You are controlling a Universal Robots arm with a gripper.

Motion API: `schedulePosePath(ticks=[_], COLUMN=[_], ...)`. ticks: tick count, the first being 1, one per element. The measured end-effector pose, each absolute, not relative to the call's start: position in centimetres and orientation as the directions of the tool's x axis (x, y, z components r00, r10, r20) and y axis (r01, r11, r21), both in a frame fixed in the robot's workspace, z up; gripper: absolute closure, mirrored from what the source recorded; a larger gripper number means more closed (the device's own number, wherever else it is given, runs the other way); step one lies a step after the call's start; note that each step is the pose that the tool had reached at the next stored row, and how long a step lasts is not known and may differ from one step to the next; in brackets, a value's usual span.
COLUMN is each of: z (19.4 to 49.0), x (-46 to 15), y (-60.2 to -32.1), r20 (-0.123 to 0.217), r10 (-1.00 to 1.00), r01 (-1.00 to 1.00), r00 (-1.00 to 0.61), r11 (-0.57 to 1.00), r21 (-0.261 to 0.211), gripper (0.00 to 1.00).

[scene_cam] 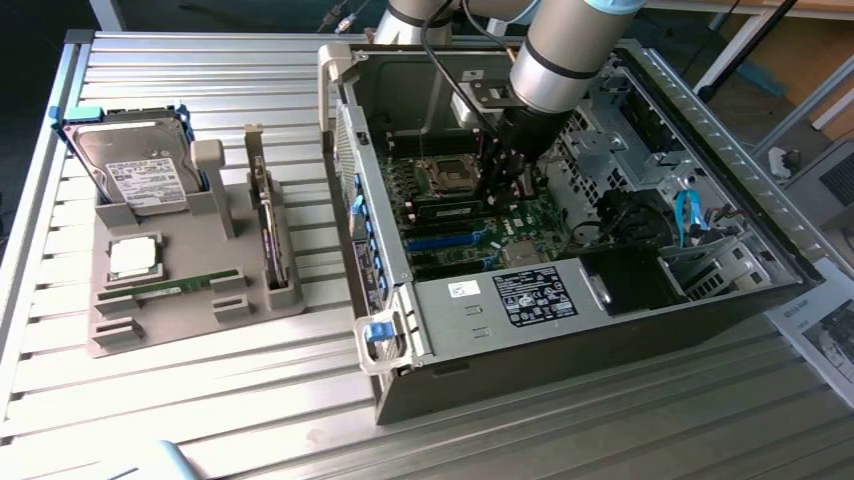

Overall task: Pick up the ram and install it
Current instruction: 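Insert the ram into the slot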

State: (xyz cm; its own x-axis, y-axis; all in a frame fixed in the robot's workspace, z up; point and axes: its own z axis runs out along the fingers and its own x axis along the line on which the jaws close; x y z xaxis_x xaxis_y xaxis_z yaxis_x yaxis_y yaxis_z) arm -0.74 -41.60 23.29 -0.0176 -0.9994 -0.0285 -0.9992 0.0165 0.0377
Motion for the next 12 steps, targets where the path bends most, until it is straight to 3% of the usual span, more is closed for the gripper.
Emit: schedulePosePath(ticks=[12], z=[24.6], x=[-0.7], y=[-41.6], r20=[-0.028], r10=[-0.999], r01=[-0.999], r00=[-0.018], r11=[0.017], r21=[0.038], gripper=[0.68])
